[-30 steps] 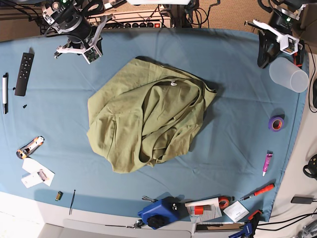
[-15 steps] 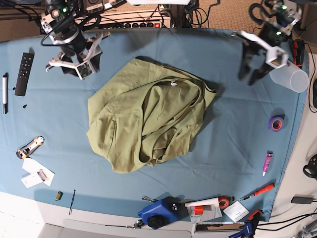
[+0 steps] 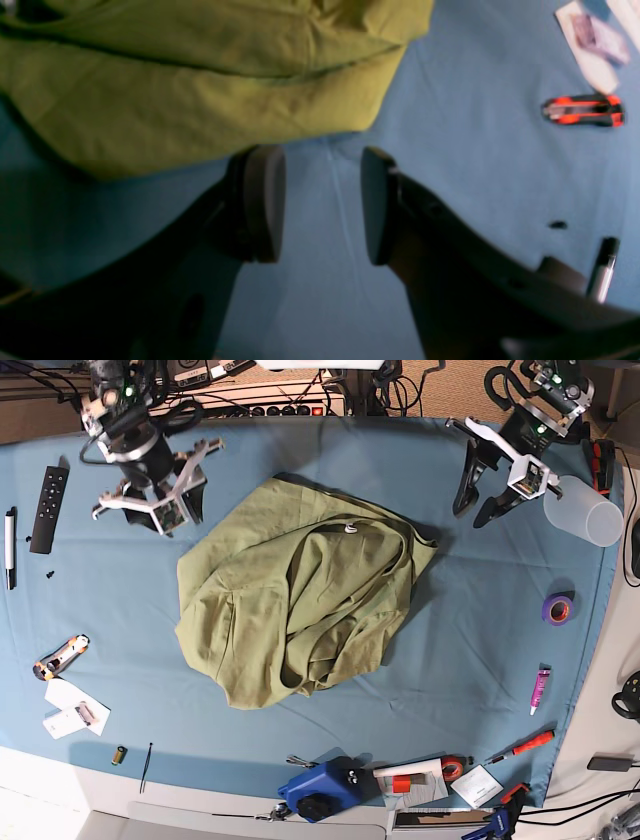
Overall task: Layout the t-shirt on the table in an organized manner, then fold the t-shirt properly
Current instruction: 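Move both grippers down toward the crumpled olive-green t-shirt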
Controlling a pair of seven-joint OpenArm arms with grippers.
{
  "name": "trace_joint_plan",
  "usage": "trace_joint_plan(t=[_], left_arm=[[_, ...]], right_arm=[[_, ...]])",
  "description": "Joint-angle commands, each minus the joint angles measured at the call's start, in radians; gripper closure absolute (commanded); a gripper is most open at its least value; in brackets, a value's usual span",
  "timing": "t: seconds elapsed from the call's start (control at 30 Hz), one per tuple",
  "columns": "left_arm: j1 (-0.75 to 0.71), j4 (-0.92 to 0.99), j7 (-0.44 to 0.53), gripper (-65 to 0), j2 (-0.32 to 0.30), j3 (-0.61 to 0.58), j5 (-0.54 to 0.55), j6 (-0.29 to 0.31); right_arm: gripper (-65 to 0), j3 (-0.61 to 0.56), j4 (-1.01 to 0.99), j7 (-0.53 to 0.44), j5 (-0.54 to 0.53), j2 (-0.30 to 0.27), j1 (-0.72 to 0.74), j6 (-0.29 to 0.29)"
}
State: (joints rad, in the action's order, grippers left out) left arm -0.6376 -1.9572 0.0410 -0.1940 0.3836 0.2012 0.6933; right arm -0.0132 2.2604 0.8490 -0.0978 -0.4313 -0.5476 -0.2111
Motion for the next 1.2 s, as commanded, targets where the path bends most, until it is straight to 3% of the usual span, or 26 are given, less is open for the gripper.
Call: trace_joint_plan(t=[0.0,0.2,0.3,0.43,0.5,0.73,1.03,1.17], left_arm=[[0.006,-0.019,0.026,-20.5,-0.019,0.005,-0.002,0.005],[0.026,-0.019,0.026,-20.5,-0.065,0.005,-0.048,-0.024],[0.026,-0.019,0.026,-20.5,-0.066,0.005,-0.049,-0.031],[0.026,-0.019,0.026,-20.5,-0.066,0.005,-0.048,-0.031],[0.029,-0.019,0.026,-20.5,-0.067,0.005,-0.049,-0.031],[0.034,-0.019,0.026,-20.5,-0.066,0.005,-0.049,-0.031],[0.034,-0.019,0.026,-20.5,-0.066,0.005,-0.049,-0.031],[0.037,-0.019,0.026,-20.5,-0.063,0.005,-0.048,-0.031]], right_arm=[[-25.1,0.011,-0.01,-0.02,-0.012,-0.009,0.016,-0.001],[-25.1,0.012,-0.132,-0.048,-0.151,-0.005,0.132,-0.158],[-25.1,0.009,-0.141,-0.047,-0.175,0.023,0.169,-0.23],[-25.1,-0.061,-0.142,-0.037,-0.15,0.043,0.203,-0.315],[-25.1,-0.139,-0.142,-0.026,-0.061,0.043,0.227,-0.355],[-25.1,-0.436,-0.143,-0.056,0.226,-0.019,0.345,-0.336],[-25.1,-0.575,-0.285,-0.056,0.233,-0.082,0.485,-0.331],[-25.1,-0.621,-0.337,-0.073,0.225,-0.084,0.546,-0.366]])
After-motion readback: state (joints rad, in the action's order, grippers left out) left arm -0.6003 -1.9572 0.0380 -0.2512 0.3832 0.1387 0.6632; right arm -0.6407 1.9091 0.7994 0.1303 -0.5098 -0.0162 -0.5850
